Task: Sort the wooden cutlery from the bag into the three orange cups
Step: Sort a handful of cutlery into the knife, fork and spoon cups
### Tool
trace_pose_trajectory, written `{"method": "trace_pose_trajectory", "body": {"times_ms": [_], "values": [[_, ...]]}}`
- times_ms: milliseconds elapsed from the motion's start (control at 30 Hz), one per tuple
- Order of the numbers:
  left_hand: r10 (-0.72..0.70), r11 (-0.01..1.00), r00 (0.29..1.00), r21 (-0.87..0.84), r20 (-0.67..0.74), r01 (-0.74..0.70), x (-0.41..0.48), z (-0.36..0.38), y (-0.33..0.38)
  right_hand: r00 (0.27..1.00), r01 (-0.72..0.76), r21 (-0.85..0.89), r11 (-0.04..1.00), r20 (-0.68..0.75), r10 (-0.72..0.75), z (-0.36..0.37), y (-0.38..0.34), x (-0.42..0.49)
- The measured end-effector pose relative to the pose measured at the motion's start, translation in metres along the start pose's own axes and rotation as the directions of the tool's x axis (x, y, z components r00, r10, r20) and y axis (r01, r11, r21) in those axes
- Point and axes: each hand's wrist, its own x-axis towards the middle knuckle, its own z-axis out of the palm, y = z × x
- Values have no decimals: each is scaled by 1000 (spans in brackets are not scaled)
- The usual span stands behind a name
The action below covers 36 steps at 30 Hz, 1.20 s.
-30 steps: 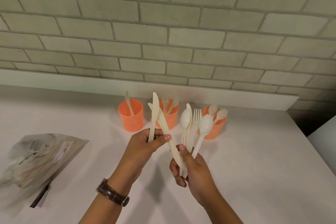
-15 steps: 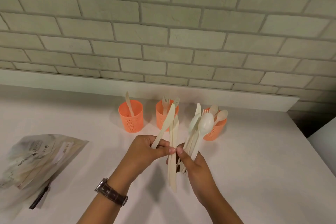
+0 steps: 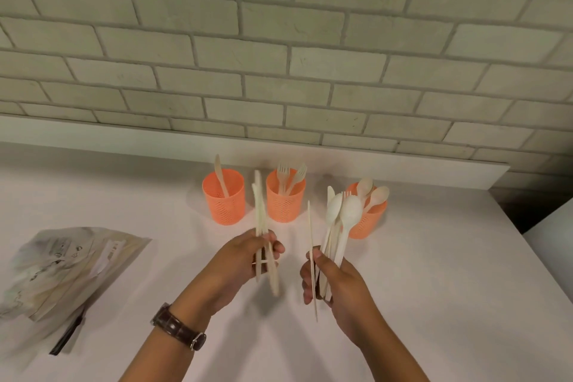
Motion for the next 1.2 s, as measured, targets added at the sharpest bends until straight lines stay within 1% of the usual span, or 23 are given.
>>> {"method": "trace_pose_trajectory", "body": {"times_ms": [67,133,167,200,233,267,300,333,367,400,433,500,567,633,733,800,867,900,933,967,1000,1100,1200], "values": [[92,995,996,-22,1,-92,1,-3,0,997,-64,35,997,56,62,-3,0,-1],[248,954,967,161,60,-255,0,-9,0,983,-133,59,989,133,124,-6,0,-2],[328,885,936,307,124,-351,-3,-11,2,971,-169,55,984,182,157,-8,0,-2],[392,768,894,457,218,-448,-5,-13,5,952,-208,41,977,240,192,-10,0,-1],[440,591,832,589,337,-551,-7,-15,8,924,-250,24,968,303,231,-11,-1,-1],[456,369,755,671,472,-643,-8,-16,10,891,-289,8,957,368,266,-13,-2,-1],[441,159,672,685,595,-711,-9,-17,13,855,-320,-10,947,428,293,-15,-3,0],[412,-12,600,663,685,-749,-9,-19,14,818,-339,-34,940,483,312,-16,-4,0],[375,-141,554,637,743,-758,-9,-20,13,780,-351,-59,935,535,326,-17,-5,0],[335,-231,536,619,775,-751,-9,-22,12,742,-359,-79,930,581,336,-17,-5,1],[288,-289,536,606,794,-741,-8,-24,10,710,-367,-91,926,616,342,-16,-6,2],[223,-348,544,587,809,-731,-8,-25,8,675,-375,-108,921,648,351,-15,-7,4],[226,-403,541,584,810,-705,-5,-27,10,666,-371,-91,924,667,333,-13,-7,6],[260,-445,540,595,801,-669,0,-28,13,687,-357,-46,933,664,295,-11,-9,8],[304,-437,581,653,755,-619,6,-33,11,773,-283,-11,959,590,234,-11,-11,8],[385,-365,603,715,699,-596,11,-37,7,848,-215,-8,976,495,191,-14,-9,10],[530,-138,651,813,543,-565,21,-43,4,920,-181,19,983,358,162,-17,-2,12],[580,19,688,836,437,-548,28,-47,5,948,-160,30,987,282,146,-19,2,13],[598,212,733,819,323,-533,35,-51,7,968,-138,37,990,214,127,-21,7,14],[631,364,744,763,220,-534,44,-55,9,980,-122,43,992,166,113,-22,10,14],[675,452,726,704,131,-547,53,-58,14,985,-116,46,992,137,108,-23,13,14],[747,559,655,642,-116,-524,90,-71,26,988,-125,14,992,96,123,-21,16,12],[720,630,616,672,-319,-388,131,-86,32,988,-126,-19,992,92,127,-16,16,13]]}}
